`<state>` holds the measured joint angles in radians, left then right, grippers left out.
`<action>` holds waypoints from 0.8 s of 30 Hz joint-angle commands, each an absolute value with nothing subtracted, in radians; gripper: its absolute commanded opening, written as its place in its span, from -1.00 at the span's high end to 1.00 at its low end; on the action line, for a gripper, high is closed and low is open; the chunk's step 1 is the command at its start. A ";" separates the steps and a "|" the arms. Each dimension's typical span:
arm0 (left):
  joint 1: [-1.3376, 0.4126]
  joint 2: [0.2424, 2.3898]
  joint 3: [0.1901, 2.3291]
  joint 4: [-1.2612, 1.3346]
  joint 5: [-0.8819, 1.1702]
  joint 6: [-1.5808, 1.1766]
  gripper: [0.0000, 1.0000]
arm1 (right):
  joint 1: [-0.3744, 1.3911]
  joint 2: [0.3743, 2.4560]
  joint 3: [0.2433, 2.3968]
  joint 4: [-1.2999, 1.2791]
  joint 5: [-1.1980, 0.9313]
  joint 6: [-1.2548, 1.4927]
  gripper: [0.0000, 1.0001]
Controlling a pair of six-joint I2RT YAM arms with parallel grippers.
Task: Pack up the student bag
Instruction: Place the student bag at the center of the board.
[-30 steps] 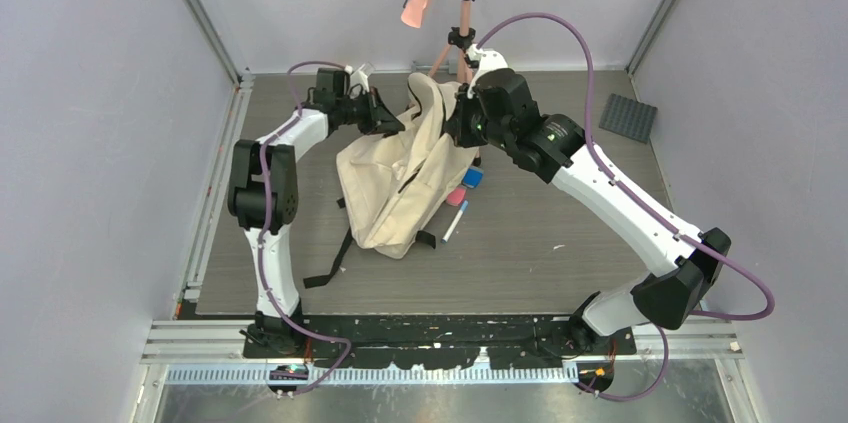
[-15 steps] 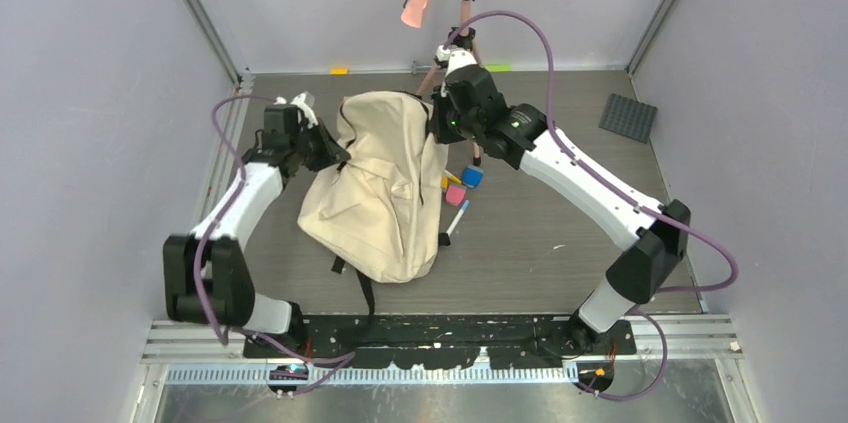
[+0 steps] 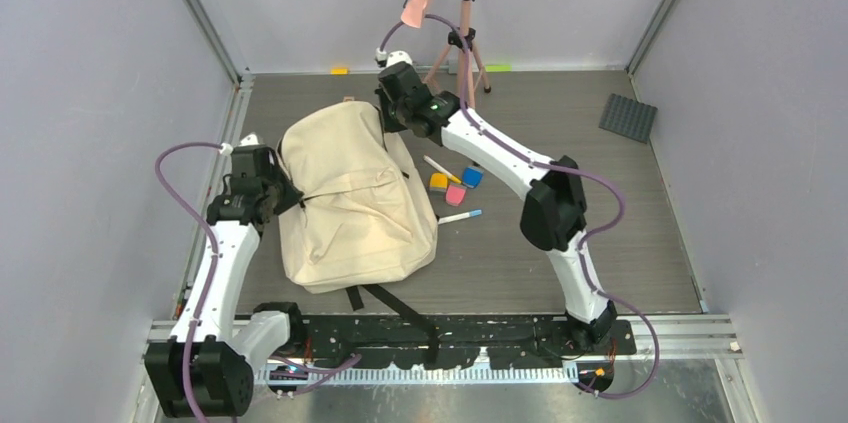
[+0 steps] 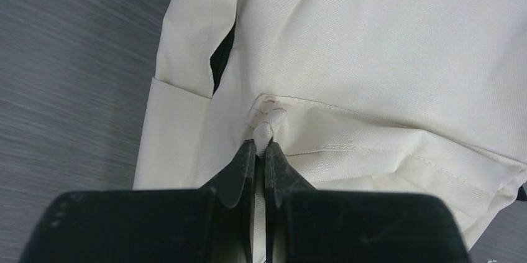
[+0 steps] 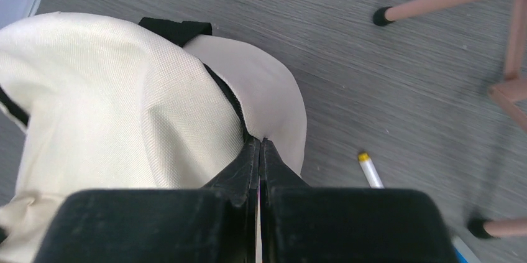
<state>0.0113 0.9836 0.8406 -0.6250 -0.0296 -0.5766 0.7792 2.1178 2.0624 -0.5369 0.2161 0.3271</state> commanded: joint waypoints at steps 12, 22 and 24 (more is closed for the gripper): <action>0.129 0.861 0.892 -0.843 0.020 -0.598 -0.41 | 0.766 2.188 2.262 -0.589 0.144 0.316 -0.37; 0.143 0.834 0.873 -0.895 0.070 -0.624 -0.08 | 0.746 1.958 2.031 -0.564 0.117 0.303 -0.40; 0.142 0.853 0.867 -0.867 0.119 -0.630 0.03 | 0.746 1.929 1.978 -0.543 0.105 0.311 -0.40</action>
<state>0.1349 0.8322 0.8616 -0.8898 0.0189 -0.6064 0.7471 2.0350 2.0563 -0.6022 0.1291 0.3119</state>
